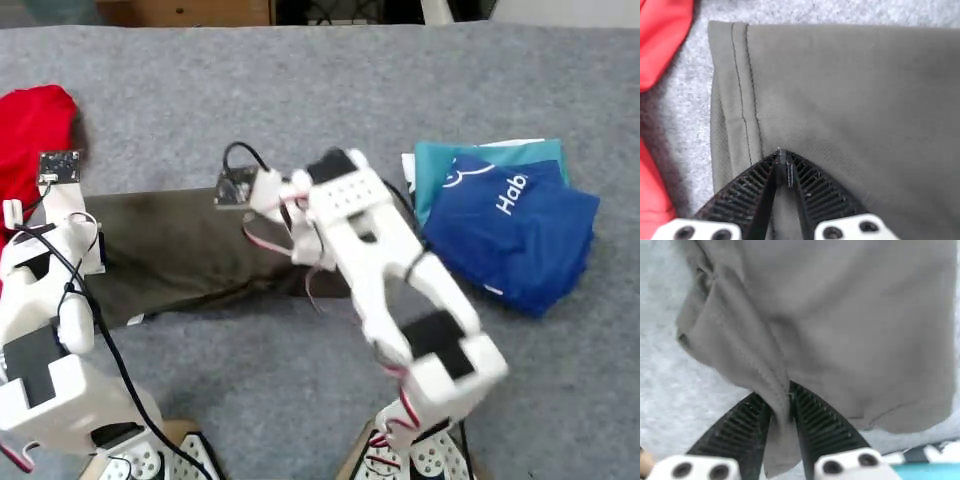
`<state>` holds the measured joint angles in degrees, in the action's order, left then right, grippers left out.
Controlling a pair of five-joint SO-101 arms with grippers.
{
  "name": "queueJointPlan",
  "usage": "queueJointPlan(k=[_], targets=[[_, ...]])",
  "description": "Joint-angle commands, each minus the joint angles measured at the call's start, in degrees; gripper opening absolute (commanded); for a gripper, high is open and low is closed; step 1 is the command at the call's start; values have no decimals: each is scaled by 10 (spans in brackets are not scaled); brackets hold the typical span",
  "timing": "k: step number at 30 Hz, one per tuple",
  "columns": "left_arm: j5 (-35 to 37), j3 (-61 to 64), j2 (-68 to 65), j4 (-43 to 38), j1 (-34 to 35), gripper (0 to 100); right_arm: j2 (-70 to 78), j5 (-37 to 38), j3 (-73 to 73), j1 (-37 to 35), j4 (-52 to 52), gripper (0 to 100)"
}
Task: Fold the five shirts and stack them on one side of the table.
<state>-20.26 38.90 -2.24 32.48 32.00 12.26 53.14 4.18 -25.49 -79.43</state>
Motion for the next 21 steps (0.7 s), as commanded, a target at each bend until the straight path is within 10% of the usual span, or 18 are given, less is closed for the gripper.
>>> queueJointPlan(k=[1,12,21], targets=[[5,-23,0,3,6,29,91,37,-182,6,-44,15],[4,-23,-2,3,6,29,357,109,-567,6,-204,18],[4,-23,-3,3,5,29,385,73,-662,10,-217,273]])
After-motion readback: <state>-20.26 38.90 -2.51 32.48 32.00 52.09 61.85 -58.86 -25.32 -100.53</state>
